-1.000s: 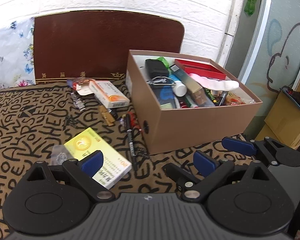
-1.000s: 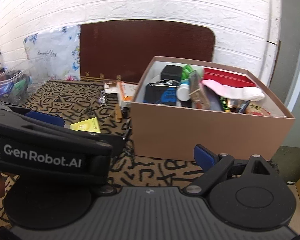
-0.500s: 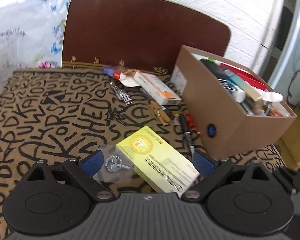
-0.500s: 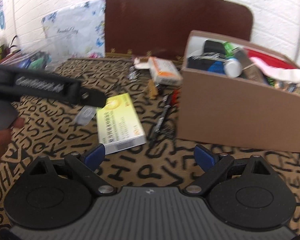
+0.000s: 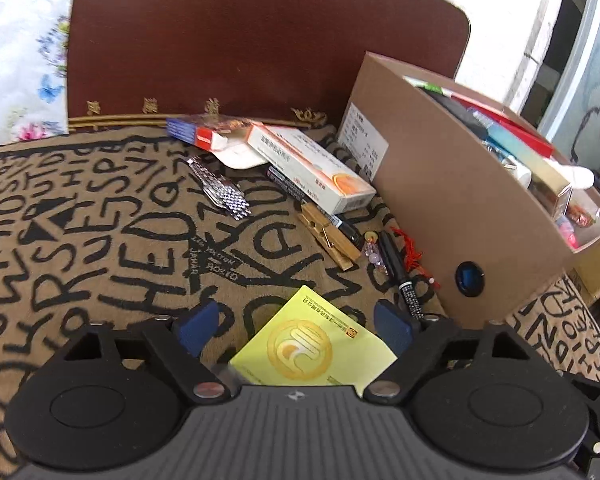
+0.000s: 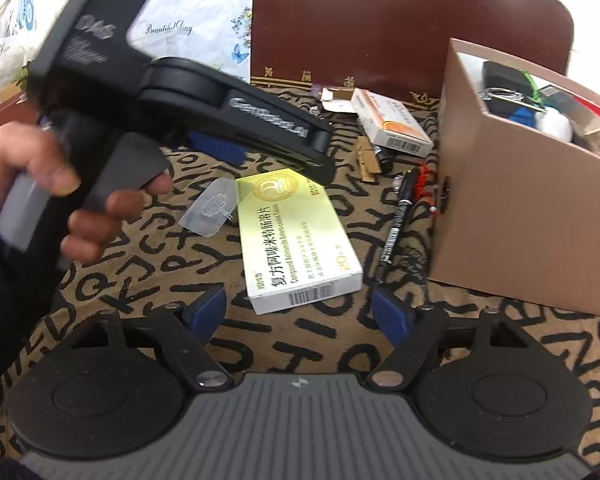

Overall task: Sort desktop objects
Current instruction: 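Grasp the yellow-green medicine box with the left tool, then lift the medicine box with the left tool and carry it over the cardboard box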

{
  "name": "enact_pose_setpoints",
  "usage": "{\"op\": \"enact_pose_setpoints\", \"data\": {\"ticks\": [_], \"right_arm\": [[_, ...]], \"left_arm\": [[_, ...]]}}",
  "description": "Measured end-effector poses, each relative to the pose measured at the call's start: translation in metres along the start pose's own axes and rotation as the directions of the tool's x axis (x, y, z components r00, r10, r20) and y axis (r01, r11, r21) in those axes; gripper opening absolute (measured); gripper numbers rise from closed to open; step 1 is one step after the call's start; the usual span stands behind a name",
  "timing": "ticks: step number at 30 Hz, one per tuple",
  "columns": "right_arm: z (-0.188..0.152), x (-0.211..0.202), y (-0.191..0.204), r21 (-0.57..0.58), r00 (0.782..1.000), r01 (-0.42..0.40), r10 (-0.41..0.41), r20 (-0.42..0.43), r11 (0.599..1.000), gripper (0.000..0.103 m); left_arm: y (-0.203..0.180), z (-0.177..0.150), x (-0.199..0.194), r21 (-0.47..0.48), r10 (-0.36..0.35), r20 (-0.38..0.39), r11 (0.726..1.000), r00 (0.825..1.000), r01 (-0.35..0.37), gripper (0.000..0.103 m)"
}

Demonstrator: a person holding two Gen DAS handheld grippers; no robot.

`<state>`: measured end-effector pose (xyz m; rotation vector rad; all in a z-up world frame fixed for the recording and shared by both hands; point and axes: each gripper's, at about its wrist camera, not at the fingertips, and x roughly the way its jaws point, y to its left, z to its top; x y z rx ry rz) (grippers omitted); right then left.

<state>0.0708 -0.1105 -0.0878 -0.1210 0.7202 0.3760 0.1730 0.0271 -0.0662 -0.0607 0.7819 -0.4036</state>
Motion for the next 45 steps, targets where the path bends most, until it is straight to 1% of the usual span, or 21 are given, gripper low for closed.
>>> {"op": "enact_pose_setpoints", "data": {"ticks": [2, 4, 6, 7, 8, 10, 15, 20, 22, 23, 25, 28, 30, 33, 36, 40, 43, 45], "right_arm": [[0.001, 0.004, 0.001, -0.006, 1.0, 0.0, 0.0, -0.011, 1.0, 0.07], [0.0, 0.008, 0.0, -0.009, 1.0, 0.001, -0.001, -0.017, 1.0, 0.065], [0.0, 0.009, -0.002, -0.008, 1.0, 0.001, -0.001, -0.022, 1.0, 0.062], [-0.001, 0.009, -0.004, -0.007, 1.0, 0.003, -0.003, -0.022, 1.0, 0.058], [-0.001, 0.009, -0.006, -0.005, 1.0, 0.004, -0.004, -0.021, 1.0, 0.058], [-0.001, 0.008, -0.01, 0.006, 1.0, -0.001, 0.001, -0.024, 1.0, 0.056], [-0.008, 0.001, -0.021, 0.021, 1.0, 0.01, -0.009, -0.027, 1.0, 0.055], [-0.023, -0.015, -0.035, 0.023, 1.0, 0.003, -0.002, -0.029, 1.0, 0.055], [-0.029, -0.021, -0.04, 0.027, 1.0, -0.002, 0.003, -0.028, 1.0, 0.055], [-0.032, -0.022, -0.043, 0.034, 1.0, -0.011, 0.012, -0.023, 0.999, 0.055], [-0.033, -0.023, -0.047, 0.05, 1.0, -0.022, 0.023, -0.016, 0.999, 0.055], [-0.033, -0.023, -0.042, 0.025, 1.0, -0.013, 0.013, 0.0, 1.0, 0.057], [-0.033, -0.021, -0.042, 0.016, 1.0, -0.01, 0.01, 0.007, 1.0, 0.061], [-0.032, -0.017, -0.043, 0.035, 1.0, -0.013, 0.013, 0.006, 0.999, 0.062], [-0.033, -0.018, -0.042, 0.028, 1.0, -0.011, 0.011, 0.002, 1.0, 0.061], [-0.033, -0.022, -0.04, 0.019, 1.0, -0.017, 0.017, -0.006, 1.0, 0.057], [-0.035, -0.03, -0.036, 0.017, 0.999, -0.032, 0.032, -0.01, 0.999, 0.056], [-0.035, -0.039, -0.031, -0.006, 0.999, -0.033, 0.033, -0.002, 0.999, 0.056]], "left_arm": [[0.003, 0.002, 0.008, -0.003, -0.004, -0.032, 1.0, 0.999, 0.004, 0.078], [0.007, 0.002, 0.011, -0.025, -0.035, -0.04, 0.999, 0.999, 0.034, 0.076], [0.008, 0.001, 0.011, -0.044, -0.06, -0.043, 0.997, 0.997, 0.058, 0.068], [0.008, 0.0, 0.01, -0.047, -0.072, -0.047, 0.996, 0.996, 0.07, 0.067], [0.006, -0.001, 0.009, -0.043, -0.082, -0.052, 0.996, 0.995, 0.08, 0.067], [0.001, -0.005, 0.006, -0.026, -0.093, -0.061, 0.995, 0.994, 0.092, 0.066], [-0.011, -0.018, -0.004, -0.004, -0.124, -0.078, 0.992, 0.989, 0.124, 0.065], [-0.031, -0.037, -0.019, 0.05, -0.168, -0.106, 0.983, 0.98, 0.174, 0.065], [-0.037, -0.043, -0.02, 0.071, -0.178, -0.112, 0.98, 0.978, 0.186, 0.067], [-0.038, -0.044, -0.019, 0.07, -0.177, -0.111, 0.98, 0.978, 0.185, 0.07], [-0.039, -0.043, -0.016, 0.051, -0.171, -0.112, 0.983, 0.979, 0.177, 0.072], [-0.042, -0.04, -0.011, 0.042, -0.157, -0.117, 0.986, 0.981, 0.163, 0.077], [-0.045, -0.04, -0.009, 0.053, -0.148, -0.118, 0.986, 0.982, 0.155, 0.079], [-0.051, -0.042, -0.011, 0.072, -0.124, -0.11, 0.989, 0.986, 0.133, 0.079], [-0.054, -0.044, -0.014, 0.079, -0.104, -0.107, 0.99, 0.989, 0.113, 0.078], [-0.054, -0.049, -0.023, 0.048, -0.078, -0.097, 0.995, 0.992, 0.082, 0.073], [-0.056, -0.055, -0.036, 0.027, -0.061, -0.081, 0.998, 0.995, 0.063, 0.072], [-0.06, -0.058, -0.048, 0.027, -0.051, -0.058, 0.998, 0.997, 0.053, 0.072]]}}
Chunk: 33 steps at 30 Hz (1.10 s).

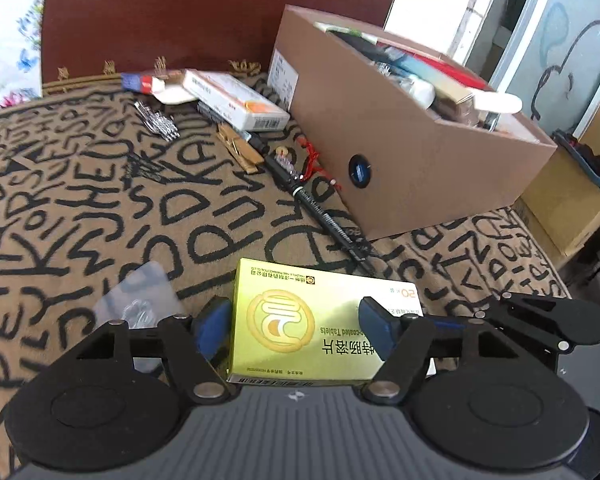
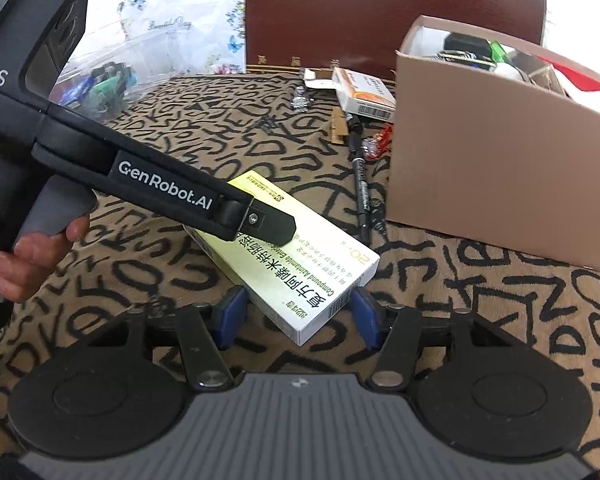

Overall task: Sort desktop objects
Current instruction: 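Lift the medicine box with the left tool and carry it over the cardboard box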

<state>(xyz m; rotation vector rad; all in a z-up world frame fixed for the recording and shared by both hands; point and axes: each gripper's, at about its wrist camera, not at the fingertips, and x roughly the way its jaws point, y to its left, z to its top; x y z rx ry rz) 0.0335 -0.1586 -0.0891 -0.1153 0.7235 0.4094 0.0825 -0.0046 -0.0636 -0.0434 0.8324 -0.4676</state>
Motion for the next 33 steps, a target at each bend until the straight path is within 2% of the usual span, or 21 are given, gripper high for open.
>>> {"op": "enact_pose_setpoints", "data": {"ticks": [6, 10, 14, 19, 25, 30, 33], "right_arm": [[0.007, -0.039, 0.007, -0.051, 0.996, 0.018, -0.013, 0.093, 0.999, 0.056], [0.019, -0.066, -0.002, -0.059, 0.981, 0.064, -0.052, 0.186, 0.996, 0.056], [0.034, -0.086, -0.025, -0.051, 0.959, 0.111, -0.093, 0.267, 0.993, 0.056], [0.052, -0.101, -0.055, -0.066, 0.928, 0.189, -0.156, 0.338, 0.98, 0.055], [0.076, -0.108, -0.103, -0.048, 0.895, 0.235, -0.197, 0.399, 0.971, 0.055], [0.096, -0.105, -0.155, 0.024, 0.889, 0.218, -0.209, 0.407, 0.976, 0.055], [0.105, -0.097, -0.181, 0.024, 0.89, 0.237, -0.227, 0.395, 0.971, 0.055]], "left_arm": [[-0.021, 0.01, -0.039, 0.009, 0.007, 0.106, 1.0, 0.994, -0.008, 0.072], [-0.048, 0.035, -0.056, 0.062, 0.011, 0.21, 0.998, 0.978, -0.024, 0.071], [-0.072, 0.063, -0.057, 0.09, -0.002, 0.279, 0.996, 0.96, -0.024, 0.071], [-0.097, 0.102, -0.046, 0.093, -0.028, 0.304, 0.996, 0.952, -0.001, 0.071], [-0.13, 0.147, -0.025, 0.117, -0.034, 0.343, 0.993, 0.939, -0.006, 0.071], [-0.152, 0.179, 0.008, 0.135, -0.049, 0.349, 0.991, 0.936, 0.001, 0.071], [-0.16, 0.197, 0.03, 0.127, -0.059, 0.333, 0.992, 0.941, 0.017, 0.071]]}}
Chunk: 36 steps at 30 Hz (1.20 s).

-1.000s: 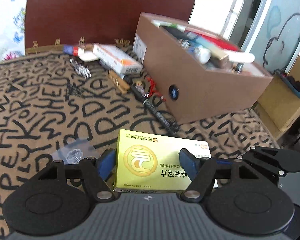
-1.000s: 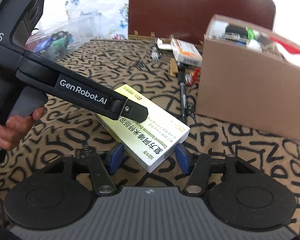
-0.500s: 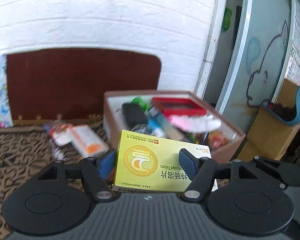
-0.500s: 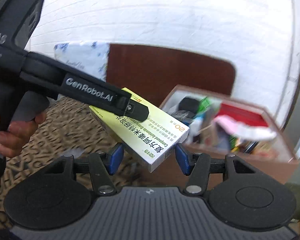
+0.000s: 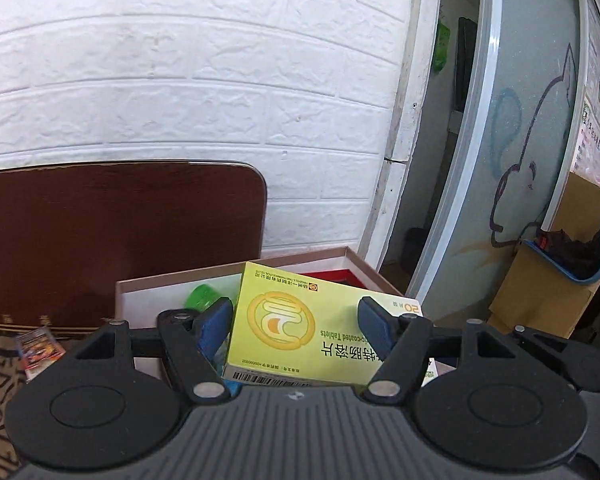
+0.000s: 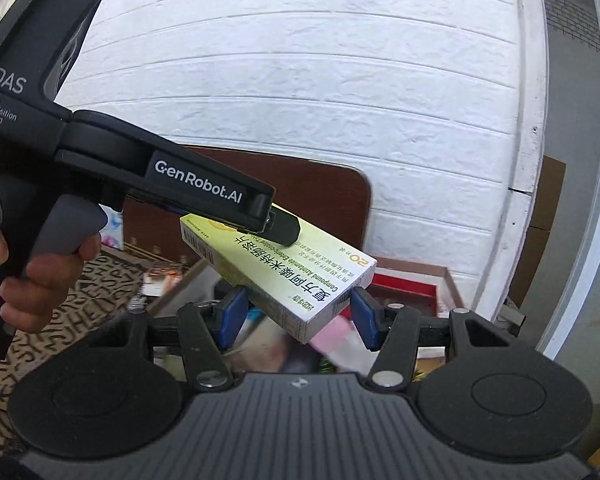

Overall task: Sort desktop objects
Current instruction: 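Lift the medicine box with the left tool and carry it over the cardboard box, then lower the medicine box onto the red tray and open the left tool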

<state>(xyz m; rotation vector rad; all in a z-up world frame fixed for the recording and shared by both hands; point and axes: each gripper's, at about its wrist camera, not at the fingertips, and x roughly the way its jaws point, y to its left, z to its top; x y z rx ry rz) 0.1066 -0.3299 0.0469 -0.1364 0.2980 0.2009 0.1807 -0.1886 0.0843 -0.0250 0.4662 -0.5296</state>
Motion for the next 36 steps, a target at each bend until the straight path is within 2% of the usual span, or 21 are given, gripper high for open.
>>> {"op": "enact_pose_setpoints", "data": {"ticks": [6, 14, 18, 25, 28, 29, 31, 32, 36], "right_arm": [[0.005, 0.043, -0.038, -0.046, 0.998, 0.012, -0.015, -0.061, 0.999, 0.055], [-0.006, 0.085, -0.069, -0.024, 0.99, -0.042, 0.038, -0.137, 0.999, 0.055], [-0.009, 0.105, -0.076, -0.051, 0.984, -0.045, 0.036, -0.174, 0.998, 0.055], [-0.009, 0.121, -0.087, -0.038, 0.977, -0.023, 0.015, -0.211, 0.999, 0.056], [-0.008, 0.121, -0.089, -0.019, 0.977, -0.002, -0.002, -0.212, 1.0, 0.057], [-0.008, 0.12, -0.089, -0.007, 0.979, 0.001, -0.003, -0.205, 1.0, 0.06], [-0.008, 0.118, -0.09, 0.02, 0.98, 0.0, 0.004, -0.2, 1.0, 0.077], [-0.009, 0.117, -0.088, 0.024, 0.98, 0.003, 0.001, -0.198, 1.0, 0.08], [-0.013, 0.114, -0.075, -0.011, 0.978, 0.039, -0.04, -0.203, 0.999, 0.083]], "left_arm": [[0.0, 0.013, 0.052, -0.048, -0.011, -0.036, 0.999, 0.999, 0.009, 0.071], [0.016, 0.013, 0.11, -0.158, -0.028, -0.102, 0.987, 0.994, 0.012, 0.071], [0.019, 0.014, 0.129, -0.182, -0.037, -0.127, 0.983, 0.991, 0.013, 0.07], [0.018, 0.015, 0.142, -0.165, -0.047, -0.145, 0.986, 0.988, 0.022, 0.07], [0.02, 0.013, 0.144, -0.194, -0.091, -0.173, 0.979, 0.981, 0.057, 0.08], [0.021, 0.012, 0.143, -0.212, -0.111, -0.18, 0.975, 0.977, 0.072, 0.086], [0.022, 0.01, 0.138, -0.232, -0.134, -0.173, 0.968, 0.976, 0.091, 0.091], [0.021, 0.009, 0.135, -0.229, -0.137, -0.168, 0.969, 0.976, 0.096, 0.093], [0.014, 0.006, 0.122, -0.186, -0.137, -0.149, 0.977, 0.979, 0.108, 0.098]]}}
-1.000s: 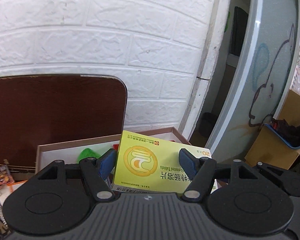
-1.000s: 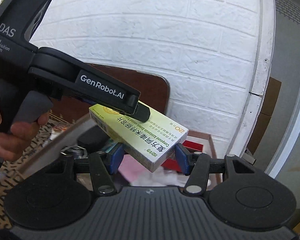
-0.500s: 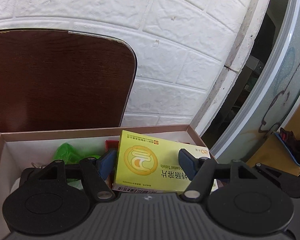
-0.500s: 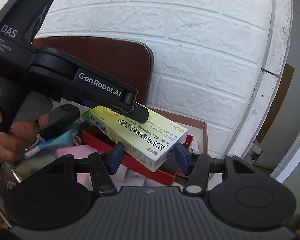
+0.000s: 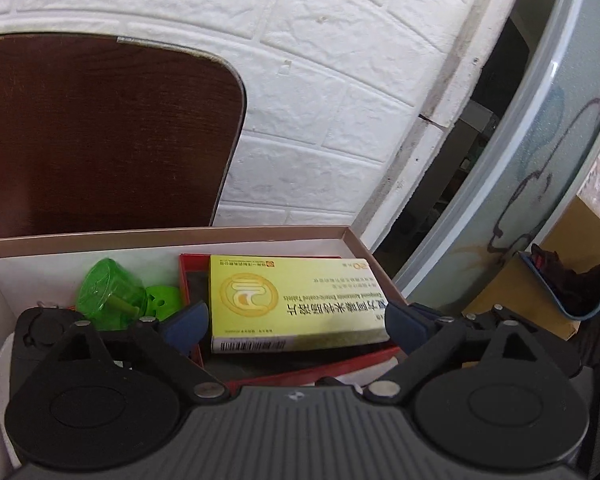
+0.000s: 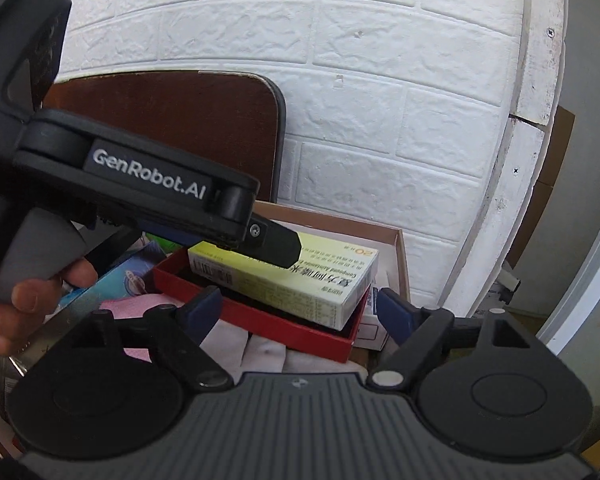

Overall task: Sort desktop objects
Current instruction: 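Lower the medicine box onto the red tray and open the left tool, then withdraw the left tool from the box back over the table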

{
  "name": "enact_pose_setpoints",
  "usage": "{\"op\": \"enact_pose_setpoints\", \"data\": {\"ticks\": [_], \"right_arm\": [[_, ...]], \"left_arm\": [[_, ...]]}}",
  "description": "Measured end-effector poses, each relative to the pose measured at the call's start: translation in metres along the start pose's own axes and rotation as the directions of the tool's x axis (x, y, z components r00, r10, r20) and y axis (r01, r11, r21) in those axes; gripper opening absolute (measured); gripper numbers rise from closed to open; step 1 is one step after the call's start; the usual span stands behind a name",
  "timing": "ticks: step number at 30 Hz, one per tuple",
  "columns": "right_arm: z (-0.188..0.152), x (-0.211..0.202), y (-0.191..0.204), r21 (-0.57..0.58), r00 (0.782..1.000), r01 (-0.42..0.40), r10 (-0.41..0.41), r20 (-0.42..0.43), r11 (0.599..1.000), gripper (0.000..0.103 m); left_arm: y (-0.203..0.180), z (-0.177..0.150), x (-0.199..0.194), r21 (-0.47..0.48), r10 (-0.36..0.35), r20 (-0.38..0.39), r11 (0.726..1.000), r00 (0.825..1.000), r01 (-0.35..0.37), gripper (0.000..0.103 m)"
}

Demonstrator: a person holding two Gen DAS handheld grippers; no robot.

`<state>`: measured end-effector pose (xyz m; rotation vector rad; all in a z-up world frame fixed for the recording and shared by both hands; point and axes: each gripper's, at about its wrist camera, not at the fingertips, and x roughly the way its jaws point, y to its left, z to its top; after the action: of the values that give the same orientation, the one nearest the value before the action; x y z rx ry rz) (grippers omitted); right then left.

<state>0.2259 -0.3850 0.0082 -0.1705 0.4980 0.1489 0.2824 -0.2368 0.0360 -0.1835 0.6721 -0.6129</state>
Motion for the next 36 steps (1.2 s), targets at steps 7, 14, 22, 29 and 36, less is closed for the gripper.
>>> {"op": "enact_pose_setpoints", "data": {"ticks": [7, 14, 22, 29, 36], "right_arm": [[0.002, -0.026, 0.017, 0.028, 0.994, 0.099, -0.1, 0.05, 0.995, 0.085], [-0.007, -0.061, 0.036, 0.118, 0.99, 0.121, -0.128, 0.052, 0.986, 0.088], [-0.021, -0.097, 0.071, 0.125, 0.99, 0.117, -0.126, 0.062, 0.985, 0.088], [-0.034, -0.123, 0.1, 0.096, 0.986, 0.13, -0.139, 0.088, 0.987, 0.088], [-0.05, -0.147, 0.124, 0.117, 0.989, 0.108, -0.119, 0.091, 0.987, 0.088]], "left_arm": [[-0.005, -0.019, -0.027, 0.042, 0.044, 0.031, 0.998, 0.999, -0.045, 0.098], [-0.005, -0.034, -0.06, 0.014, 0.029, 0.017, 0.999, 0.999, -0.029, 0.099], [-0.016, -0.063, -0.102, 0.06, 0.007, 0.014, 0.998, 1.0, -0.008, 0.099], [-0.02, -0.087, -0.132, 0.071, 0.013, 0.028, 0.997, 1.0, -0.015, 0.099], [-0.022, -0.113, -0.159, 0.1, 0.051, 0.026, 0.994, 0.998, -0.053, 0.099]]}}
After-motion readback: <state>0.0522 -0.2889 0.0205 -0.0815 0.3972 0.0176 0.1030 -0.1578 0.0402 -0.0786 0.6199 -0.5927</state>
